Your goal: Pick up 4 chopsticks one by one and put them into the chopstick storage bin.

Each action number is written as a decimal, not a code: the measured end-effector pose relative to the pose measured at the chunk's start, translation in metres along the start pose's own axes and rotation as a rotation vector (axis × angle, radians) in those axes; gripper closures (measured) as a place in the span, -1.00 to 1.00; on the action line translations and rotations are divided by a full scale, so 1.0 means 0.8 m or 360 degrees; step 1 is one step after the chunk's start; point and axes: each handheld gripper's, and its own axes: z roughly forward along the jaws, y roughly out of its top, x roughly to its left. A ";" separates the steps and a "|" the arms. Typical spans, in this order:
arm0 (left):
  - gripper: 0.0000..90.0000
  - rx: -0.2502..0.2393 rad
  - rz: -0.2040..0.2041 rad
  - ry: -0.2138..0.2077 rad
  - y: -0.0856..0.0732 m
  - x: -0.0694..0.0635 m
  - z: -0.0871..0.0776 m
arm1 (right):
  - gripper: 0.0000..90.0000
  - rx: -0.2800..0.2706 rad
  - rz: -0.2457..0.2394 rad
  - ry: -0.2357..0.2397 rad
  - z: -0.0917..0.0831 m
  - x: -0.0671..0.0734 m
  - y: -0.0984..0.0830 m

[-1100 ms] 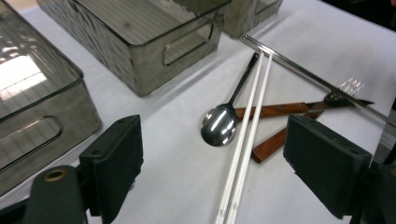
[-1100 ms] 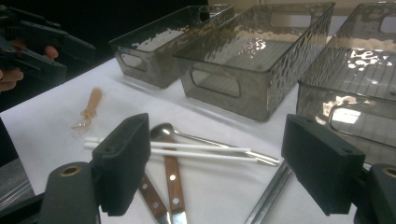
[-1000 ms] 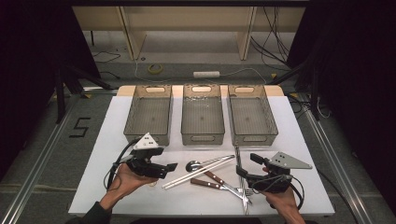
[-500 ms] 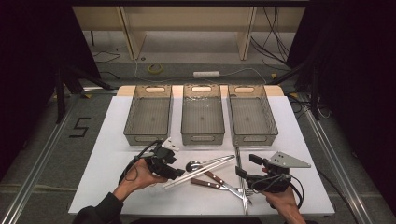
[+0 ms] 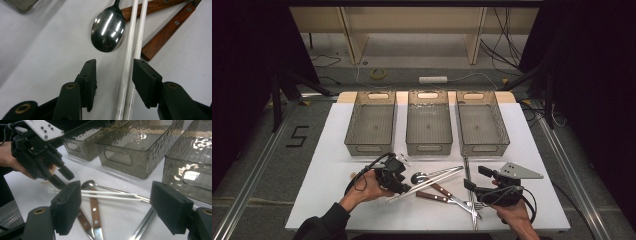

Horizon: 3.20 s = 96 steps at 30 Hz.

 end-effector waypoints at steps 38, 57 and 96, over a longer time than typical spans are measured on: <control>0.84 0.0063 0.0174 -0.0027 0.001 -0.004 0.016 | -0.39 0.0015 0.0006 0.0005 0.001 -0.001 0.000; 0.87 -0.0046 0.0226 -0.0011 0.002 -0.008 -0.010 | -0.38 0.0017 0.0002 0.0010 0.000 -0.001 0.001; 0.87 -0.0681 -0.0360 0.0350 -0.010 0.103 -0.129 | -0.38 -0.0009 0.0024 0.0009 -0.001 -0.004 0.000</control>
